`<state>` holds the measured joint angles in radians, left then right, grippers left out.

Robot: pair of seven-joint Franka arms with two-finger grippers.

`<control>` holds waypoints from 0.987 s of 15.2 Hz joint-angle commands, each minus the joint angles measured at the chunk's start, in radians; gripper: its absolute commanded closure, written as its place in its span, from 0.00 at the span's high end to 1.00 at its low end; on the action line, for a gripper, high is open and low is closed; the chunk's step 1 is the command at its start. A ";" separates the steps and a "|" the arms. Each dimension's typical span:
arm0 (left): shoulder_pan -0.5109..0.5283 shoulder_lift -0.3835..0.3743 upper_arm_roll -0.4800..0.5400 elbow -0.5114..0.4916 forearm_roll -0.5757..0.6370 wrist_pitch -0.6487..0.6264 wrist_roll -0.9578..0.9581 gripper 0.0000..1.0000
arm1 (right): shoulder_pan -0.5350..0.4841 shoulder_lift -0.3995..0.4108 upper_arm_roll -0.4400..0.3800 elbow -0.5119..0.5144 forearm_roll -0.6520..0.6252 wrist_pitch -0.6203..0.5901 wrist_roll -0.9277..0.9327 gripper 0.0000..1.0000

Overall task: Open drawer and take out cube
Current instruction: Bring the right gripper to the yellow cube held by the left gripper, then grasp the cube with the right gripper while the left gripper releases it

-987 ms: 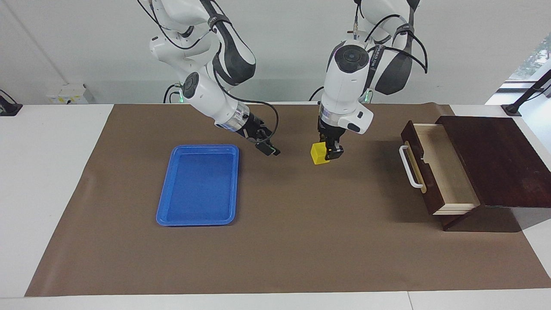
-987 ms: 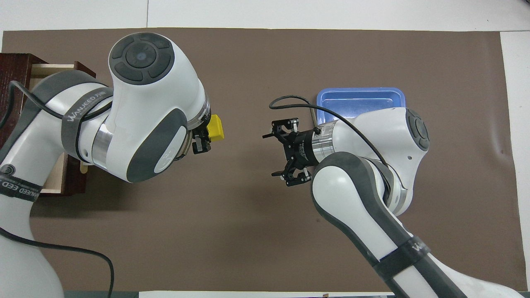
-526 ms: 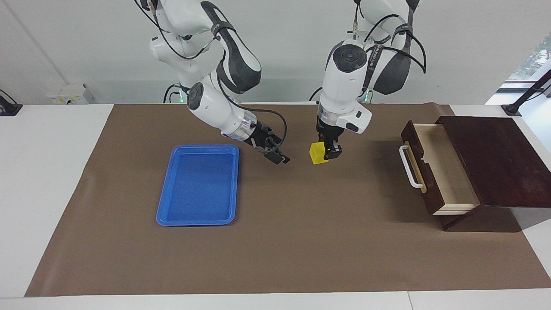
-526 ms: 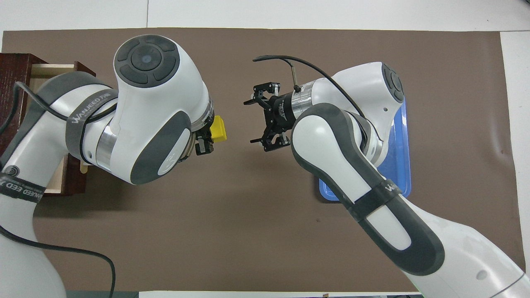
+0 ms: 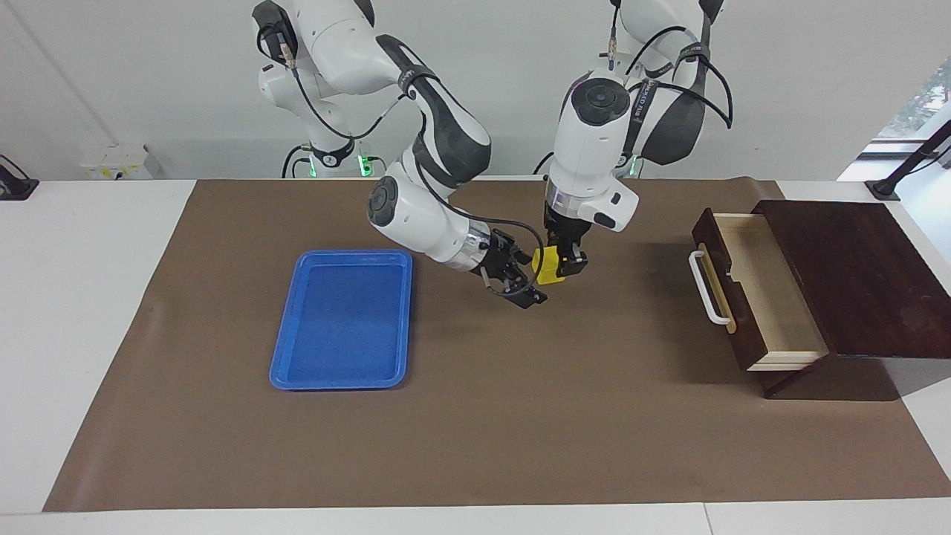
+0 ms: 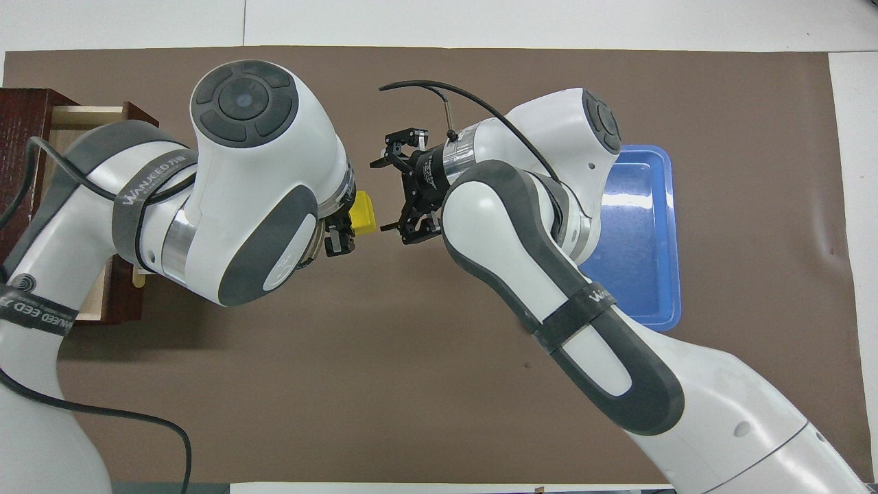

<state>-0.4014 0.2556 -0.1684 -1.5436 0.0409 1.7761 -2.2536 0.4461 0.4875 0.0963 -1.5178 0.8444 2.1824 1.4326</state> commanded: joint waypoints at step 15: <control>-0.020 -0.019 0.018 -0.032 -0.009 0.040 -0.011 0.00 | 0.039 -0.018 -0.003 -0.027 0.013 0.002 -0.007 0.96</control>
<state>-0.4015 0.2544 -0.1673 -1.5523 0.0409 1.7906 -2.2536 0.4810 0.4884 0.0950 -1.5261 0.8444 2.1803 1.4313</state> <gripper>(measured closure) 0.454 0.026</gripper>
